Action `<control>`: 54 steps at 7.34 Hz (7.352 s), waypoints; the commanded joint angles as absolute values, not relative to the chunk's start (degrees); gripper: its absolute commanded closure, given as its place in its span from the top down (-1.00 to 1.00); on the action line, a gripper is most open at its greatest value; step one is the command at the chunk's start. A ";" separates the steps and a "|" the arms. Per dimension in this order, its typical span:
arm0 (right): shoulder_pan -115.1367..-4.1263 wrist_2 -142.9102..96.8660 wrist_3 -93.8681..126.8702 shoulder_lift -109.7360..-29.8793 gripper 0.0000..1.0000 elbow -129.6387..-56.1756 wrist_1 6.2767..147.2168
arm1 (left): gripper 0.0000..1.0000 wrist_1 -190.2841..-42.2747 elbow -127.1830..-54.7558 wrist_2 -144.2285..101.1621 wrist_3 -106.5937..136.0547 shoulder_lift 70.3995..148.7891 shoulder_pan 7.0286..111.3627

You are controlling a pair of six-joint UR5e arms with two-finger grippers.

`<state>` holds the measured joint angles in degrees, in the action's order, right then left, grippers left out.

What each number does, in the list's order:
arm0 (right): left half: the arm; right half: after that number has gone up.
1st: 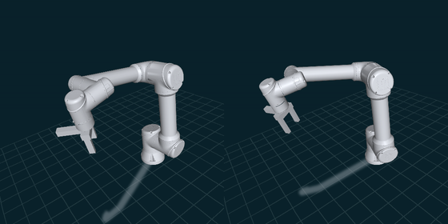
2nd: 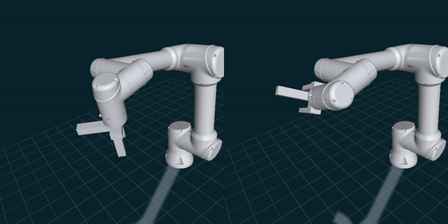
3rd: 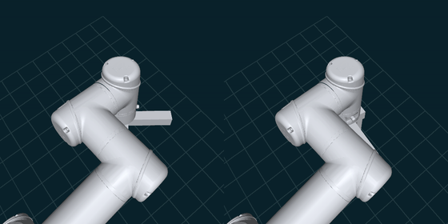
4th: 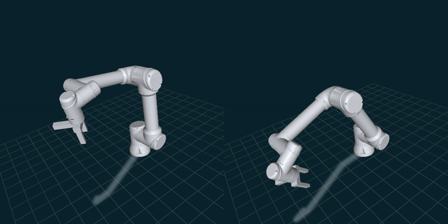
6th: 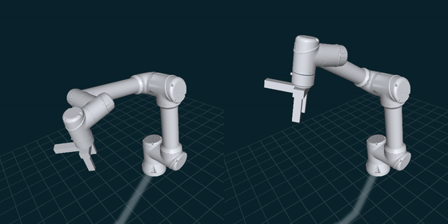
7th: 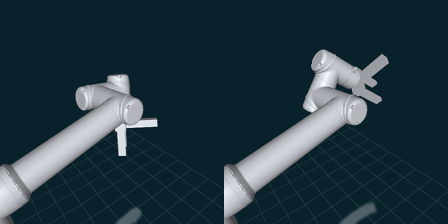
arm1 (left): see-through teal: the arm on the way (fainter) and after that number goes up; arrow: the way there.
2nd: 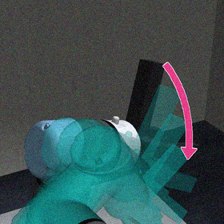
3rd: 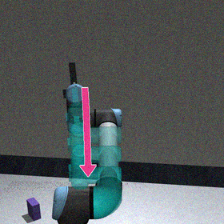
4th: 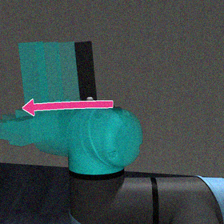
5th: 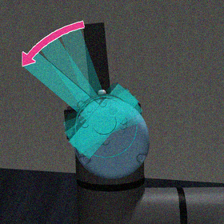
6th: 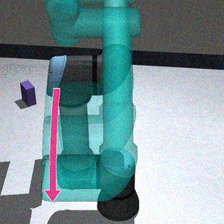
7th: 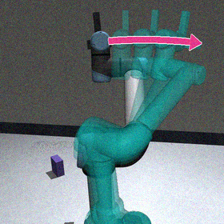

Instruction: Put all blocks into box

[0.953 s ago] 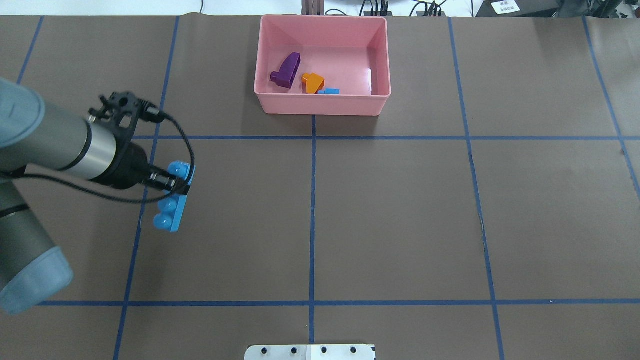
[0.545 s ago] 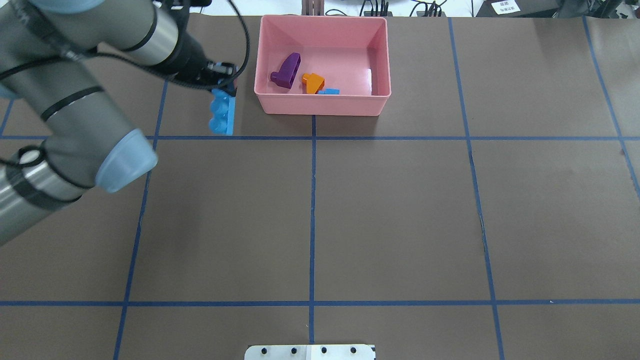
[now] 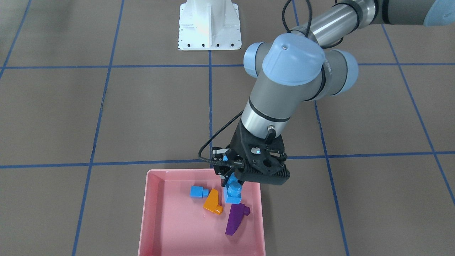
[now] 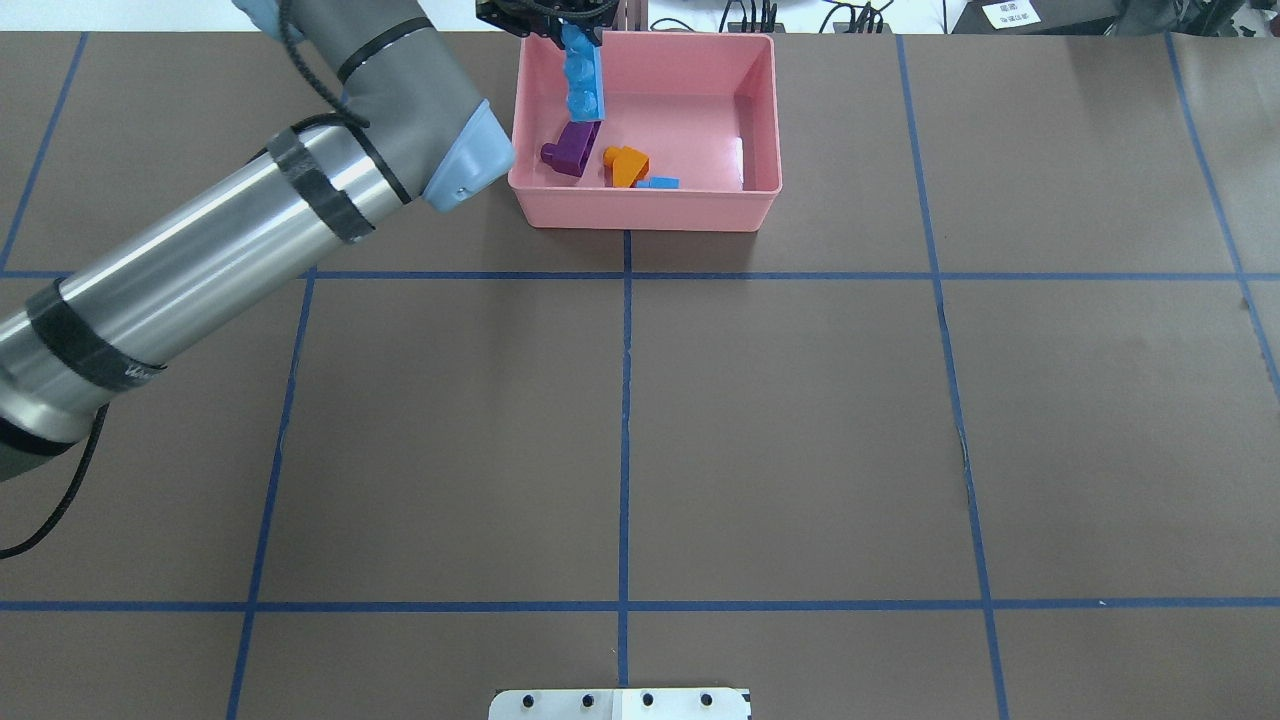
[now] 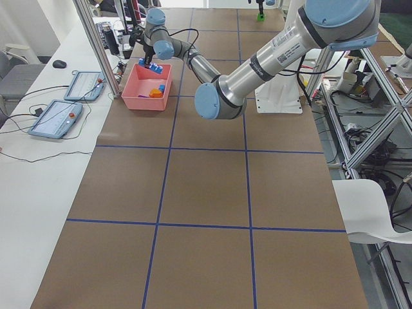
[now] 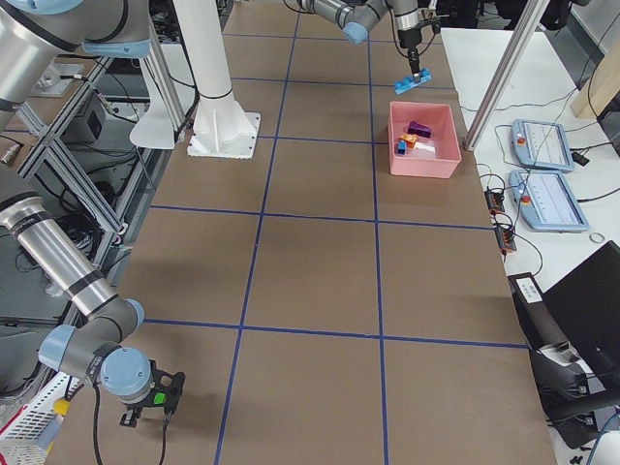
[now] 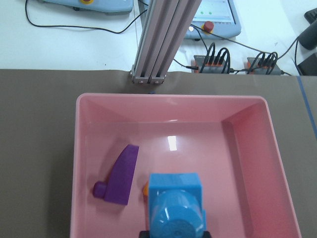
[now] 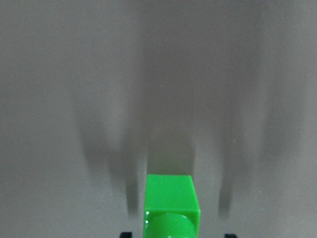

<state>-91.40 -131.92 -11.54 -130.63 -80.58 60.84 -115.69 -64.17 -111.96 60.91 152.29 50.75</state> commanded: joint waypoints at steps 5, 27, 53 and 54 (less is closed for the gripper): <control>-91.32 -137.55 -5.10 -124.76 -1.00 -104.50 84.16 | 1.00 -120.77 -56.67 -106.86 61.26 155.22 47.46; -68.52 -134.19 52.11 -68.55 1.00 -95.13 81.74 | 1.00 -90.88 -93.60 -138.16 -5.27 96.34 84.46; -89.74 -135.61 -6.15 -94.84 1.00 -102.92 97.47 | 1.00 -83.67 -101.33 -134.12 -12.57 92.56 90.17; -89.82 -135.70 -5.63 -94.57 1.00 -102.83 97.38 | 1.00 -84.11 -103.51 -134.03 -12.66 88.89 90.00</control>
